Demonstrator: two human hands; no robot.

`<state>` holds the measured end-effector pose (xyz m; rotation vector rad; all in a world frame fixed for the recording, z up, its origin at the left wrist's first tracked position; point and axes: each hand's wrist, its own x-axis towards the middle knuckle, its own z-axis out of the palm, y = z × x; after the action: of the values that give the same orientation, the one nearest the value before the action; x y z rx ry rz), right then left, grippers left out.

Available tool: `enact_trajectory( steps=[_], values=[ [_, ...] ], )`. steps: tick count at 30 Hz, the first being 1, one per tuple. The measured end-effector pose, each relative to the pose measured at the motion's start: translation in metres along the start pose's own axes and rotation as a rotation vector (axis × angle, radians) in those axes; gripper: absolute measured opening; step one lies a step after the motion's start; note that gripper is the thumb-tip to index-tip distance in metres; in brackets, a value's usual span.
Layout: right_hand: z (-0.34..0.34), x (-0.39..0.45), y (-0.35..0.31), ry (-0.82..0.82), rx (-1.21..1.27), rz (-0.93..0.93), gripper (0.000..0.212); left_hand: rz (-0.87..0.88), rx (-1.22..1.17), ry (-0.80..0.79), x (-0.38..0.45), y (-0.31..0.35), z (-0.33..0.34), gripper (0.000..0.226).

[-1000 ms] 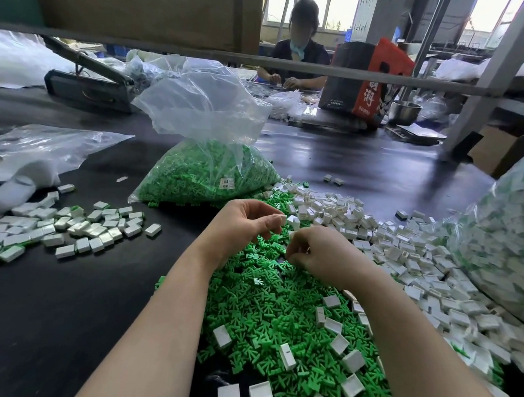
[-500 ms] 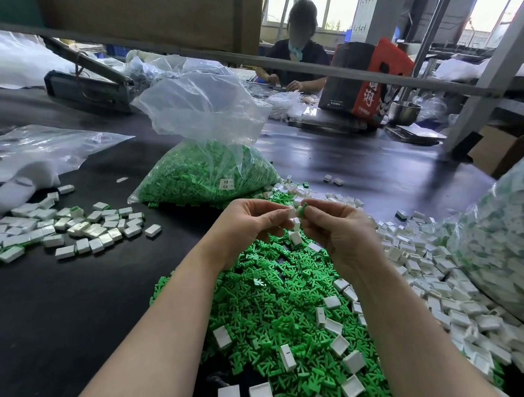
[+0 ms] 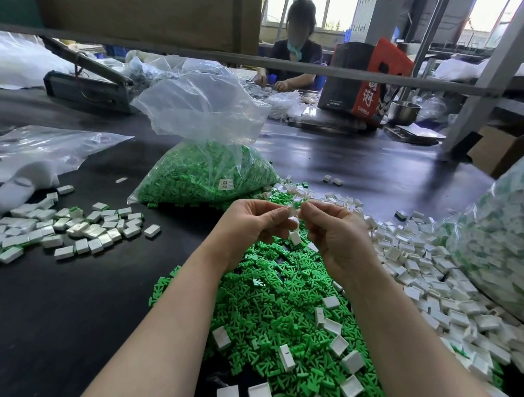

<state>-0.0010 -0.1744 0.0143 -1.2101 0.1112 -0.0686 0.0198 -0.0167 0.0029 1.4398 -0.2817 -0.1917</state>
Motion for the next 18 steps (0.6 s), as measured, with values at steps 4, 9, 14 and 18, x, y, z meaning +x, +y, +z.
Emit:
enact_trajectory(
  steps=[4, 9, 14, 18],
  values=[
    [0.001, 0.001, 0.003, 0.018, -0.070, -0.029, 0.007, -0.006, -0.058, 0.014, -0.001, 0.002, 0.001, 0.023],
    [0.000, 0.000, 0.005, 0.055, -0.194, -0.118, 0.006, -0.010, -0.027, 0.032, 0.000, 0.002, 0.001, 0.016],
    [-0.001, 0.002, 0.010, 0.104, -0.266, -0.187, 0.008, -0.008, -0.004, 0.050, 0.000, 0.000, 0.001, 0.011],
    [0.002, 0.002, 0.013, 0.063, -0.210, -0.195, 0.010, -0.021, -0.060, 0.058, 0.001, -0.002, 0.003, 0.010]
  ],
)
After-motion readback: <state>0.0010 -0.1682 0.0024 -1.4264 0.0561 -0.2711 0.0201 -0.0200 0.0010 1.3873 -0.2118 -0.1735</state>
